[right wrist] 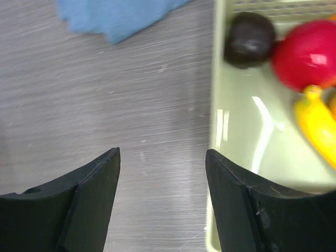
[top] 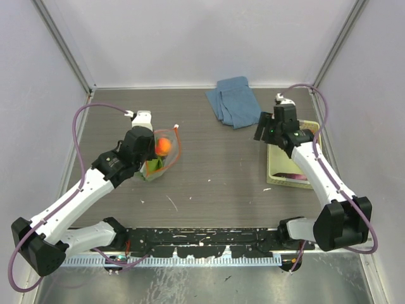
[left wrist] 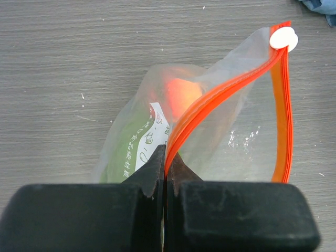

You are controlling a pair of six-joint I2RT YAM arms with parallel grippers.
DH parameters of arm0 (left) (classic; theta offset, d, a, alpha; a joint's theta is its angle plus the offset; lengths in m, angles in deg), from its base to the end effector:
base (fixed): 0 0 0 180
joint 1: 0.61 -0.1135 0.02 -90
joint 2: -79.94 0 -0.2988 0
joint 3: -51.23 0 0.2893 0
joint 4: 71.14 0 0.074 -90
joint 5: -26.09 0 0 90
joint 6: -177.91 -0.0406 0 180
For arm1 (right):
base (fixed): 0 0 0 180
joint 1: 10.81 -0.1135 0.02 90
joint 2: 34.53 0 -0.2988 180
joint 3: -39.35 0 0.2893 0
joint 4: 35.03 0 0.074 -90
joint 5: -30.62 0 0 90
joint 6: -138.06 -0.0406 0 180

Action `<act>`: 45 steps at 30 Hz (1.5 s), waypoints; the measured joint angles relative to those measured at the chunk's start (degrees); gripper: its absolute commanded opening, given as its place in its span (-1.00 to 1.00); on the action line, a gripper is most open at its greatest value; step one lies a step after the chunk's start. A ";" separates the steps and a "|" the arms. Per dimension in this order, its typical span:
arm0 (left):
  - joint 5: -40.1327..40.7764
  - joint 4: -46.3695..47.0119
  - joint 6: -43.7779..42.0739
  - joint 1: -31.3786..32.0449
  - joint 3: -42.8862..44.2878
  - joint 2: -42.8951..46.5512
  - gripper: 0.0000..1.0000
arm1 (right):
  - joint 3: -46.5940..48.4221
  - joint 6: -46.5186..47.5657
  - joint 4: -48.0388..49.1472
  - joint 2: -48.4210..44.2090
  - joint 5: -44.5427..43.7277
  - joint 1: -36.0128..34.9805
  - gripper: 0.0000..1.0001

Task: Place the food in the zip-top bag and seal the zipper
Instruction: Pick up the fake fruit from the bin.

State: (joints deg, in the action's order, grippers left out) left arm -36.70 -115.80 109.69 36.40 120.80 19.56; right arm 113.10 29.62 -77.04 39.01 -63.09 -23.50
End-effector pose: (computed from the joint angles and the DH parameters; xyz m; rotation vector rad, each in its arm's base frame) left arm 0.2089 -0.1342 0.3556 0.0186 2.1142 -0.0883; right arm 0.3030 0.0655 0.3248 0.1491 2.3023 0.2049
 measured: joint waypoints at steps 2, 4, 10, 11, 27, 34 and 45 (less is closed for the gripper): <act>-0.07 0.09 0.00 0.00 -0.11 0.04 -1.00 | -0.90 -0.44 0.02 -0.52 -2.45 3.32 0.42; -0.22 0.24 0.00 0.00 -0.20 0.04 -1.00 | -1.38 -0.87 0.35 -0.70 -4.48 6.29 0.42; -0.35 0.39 -0.04 0.00 -0.46 0.28 -1.00 | -4.37 -2.75 4.17 -0.66 -7.30 14.62 0.44; -0.48 0.44 -0.04 0.00 -0.55 0.35 -1.00 | -5.14 -3.32 5.31 -0.44 -7.10 16.15 0.45; -1.05 0.74 -0.15 0.00 -0.74 0.59 -1.00 | -0.28 -7.21 13.60 17.49 -12.33 21.51 0.94; -1.05 0.74 -0.15 0.00 -0.76 0.63 -1.00 | 2.32 -7.15 15.63 23.26 -9.60 23.58 0.94; -1.05 0.74 -0.15 0.00 -0.76 0.63 -1.00 | 5.62 -6.78 14.75 30.93 -2.95 23.78 1.00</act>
State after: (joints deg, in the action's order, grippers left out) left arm -37.75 -115.06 109.53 36.40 120.04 20.19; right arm 118.72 22.85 -62.29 69.93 -66.04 0.28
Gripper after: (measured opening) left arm 0.004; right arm 0.997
